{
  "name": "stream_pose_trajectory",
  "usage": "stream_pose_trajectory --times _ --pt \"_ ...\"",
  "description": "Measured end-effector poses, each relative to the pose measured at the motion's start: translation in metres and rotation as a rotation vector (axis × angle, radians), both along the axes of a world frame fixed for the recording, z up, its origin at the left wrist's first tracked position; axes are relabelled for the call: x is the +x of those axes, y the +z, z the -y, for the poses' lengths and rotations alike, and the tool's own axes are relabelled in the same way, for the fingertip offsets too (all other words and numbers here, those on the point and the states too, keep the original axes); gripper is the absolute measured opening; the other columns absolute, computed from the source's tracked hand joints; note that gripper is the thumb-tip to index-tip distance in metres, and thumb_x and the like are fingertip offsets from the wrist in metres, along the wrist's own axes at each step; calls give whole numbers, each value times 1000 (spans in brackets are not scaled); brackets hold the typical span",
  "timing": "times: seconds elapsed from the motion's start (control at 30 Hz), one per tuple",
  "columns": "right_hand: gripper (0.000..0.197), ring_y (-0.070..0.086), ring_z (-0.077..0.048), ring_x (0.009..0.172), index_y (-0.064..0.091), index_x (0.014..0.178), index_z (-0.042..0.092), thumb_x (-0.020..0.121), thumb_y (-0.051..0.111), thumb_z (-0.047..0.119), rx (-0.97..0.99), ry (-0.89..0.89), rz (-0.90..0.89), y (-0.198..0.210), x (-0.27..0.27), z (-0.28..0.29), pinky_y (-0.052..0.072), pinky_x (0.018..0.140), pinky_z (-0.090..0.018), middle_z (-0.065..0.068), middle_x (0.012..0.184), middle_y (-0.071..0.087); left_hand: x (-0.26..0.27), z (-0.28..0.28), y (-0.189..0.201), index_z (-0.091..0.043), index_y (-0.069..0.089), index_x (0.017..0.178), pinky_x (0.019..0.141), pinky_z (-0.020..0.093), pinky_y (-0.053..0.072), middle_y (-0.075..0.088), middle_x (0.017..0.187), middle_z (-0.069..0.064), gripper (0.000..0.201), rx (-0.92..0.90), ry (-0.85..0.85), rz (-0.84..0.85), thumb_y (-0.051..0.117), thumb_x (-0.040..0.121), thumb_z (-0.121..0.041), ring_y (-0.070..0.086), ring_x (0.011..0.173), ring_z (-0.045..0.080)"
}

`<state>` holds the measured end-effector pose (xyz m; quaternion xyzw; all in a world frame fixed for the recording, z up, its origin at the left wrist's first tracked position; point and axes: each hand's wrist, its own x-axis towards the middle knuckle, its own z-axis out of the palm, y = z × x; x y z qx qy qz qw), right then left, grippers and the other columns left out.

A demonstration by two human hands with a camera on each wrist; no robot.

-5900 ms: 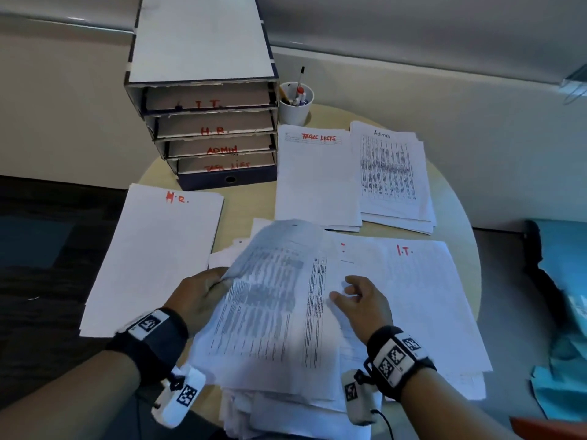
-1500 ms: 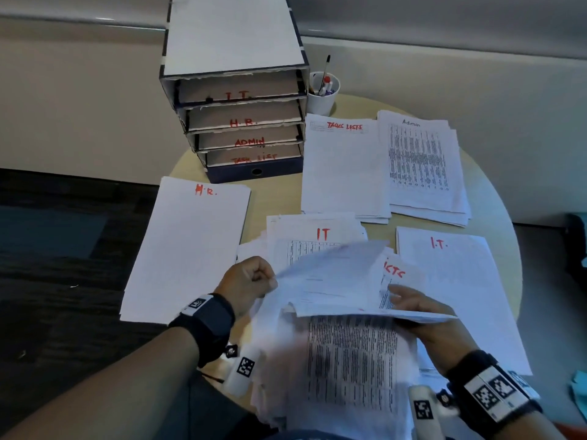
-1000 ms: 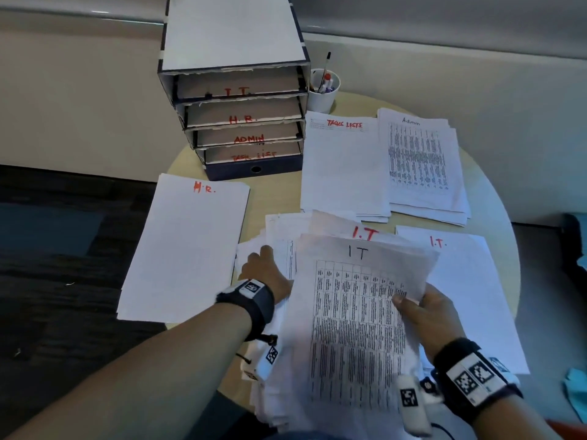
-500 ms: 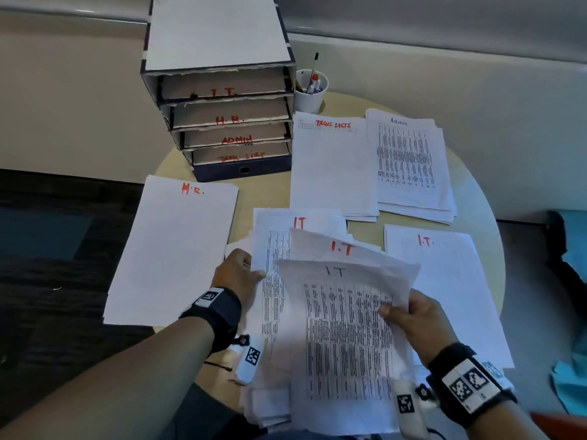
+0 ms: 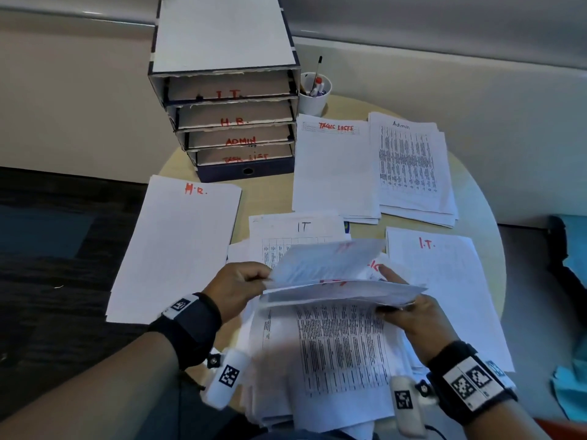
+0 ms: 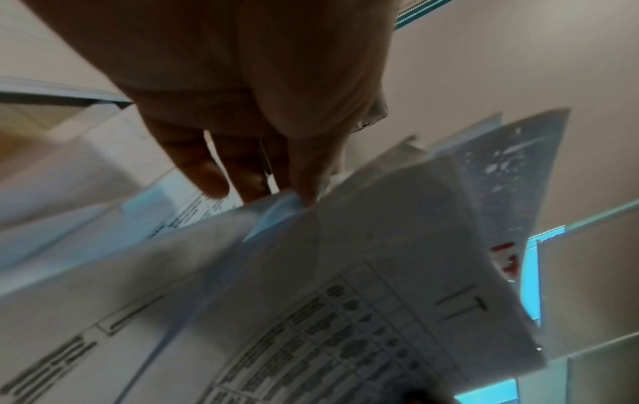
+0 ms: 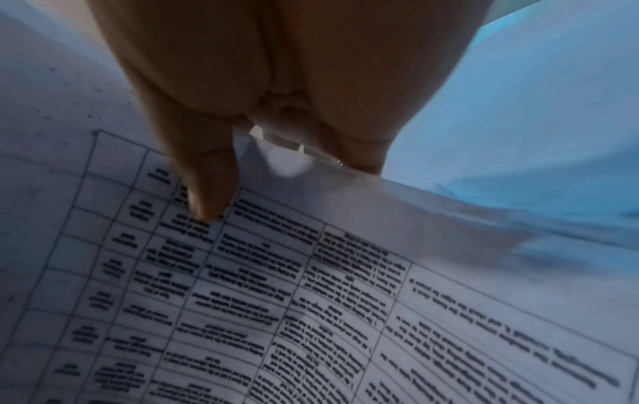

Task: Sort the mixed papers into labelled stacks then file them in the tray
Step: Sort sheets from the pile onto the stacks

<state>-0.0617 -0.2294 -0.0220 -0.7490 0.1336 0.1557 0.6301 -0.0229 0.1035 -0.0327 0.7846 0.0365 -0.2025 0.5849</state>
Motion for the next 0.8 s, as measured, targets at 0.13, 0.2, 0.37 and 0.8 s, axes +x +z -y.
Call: stream_pose_trajectory --times 0.13,0.2,0.37,0.8 --pt "59 68 -10 105 68 123 23 75 76 -9 -56 -24 36 -6 4 -1 55 91 -22 7 106 76 4 -4 10 -10 72 77 68 13 46 66 69 -11 23 -43 -112 -122 64 85 10 59 66 1" --pt "55 69 -4 100 69 117 29 77 75 -9 -52 -23 45 -4 4 -5 55 87 -18 11 102 77 7 -7 5 3 71 87 72 16 50 70 78 -1 14 -74 -123 -171 61 85 13 62 74 7" --pt "24 73 -29 85 79 83 15 78 74 -8 -57 -84 42 -4 4 -6 58 73 -26 -7 82 78 12 -5 -9 3 67 105 86 32 55 68 106 18 28 -351 36 -395 64 77 -2 65 94 25" --pt "16 69 -12 81 67 93 15 85 72 1 -213 -179 -22 -15 7 -4 52 70 -23 2 88 75 32 29 -38 -20 33 129 80 35 51 61 119 6 68 617 159 -213 80 80 -26 56 86 23"
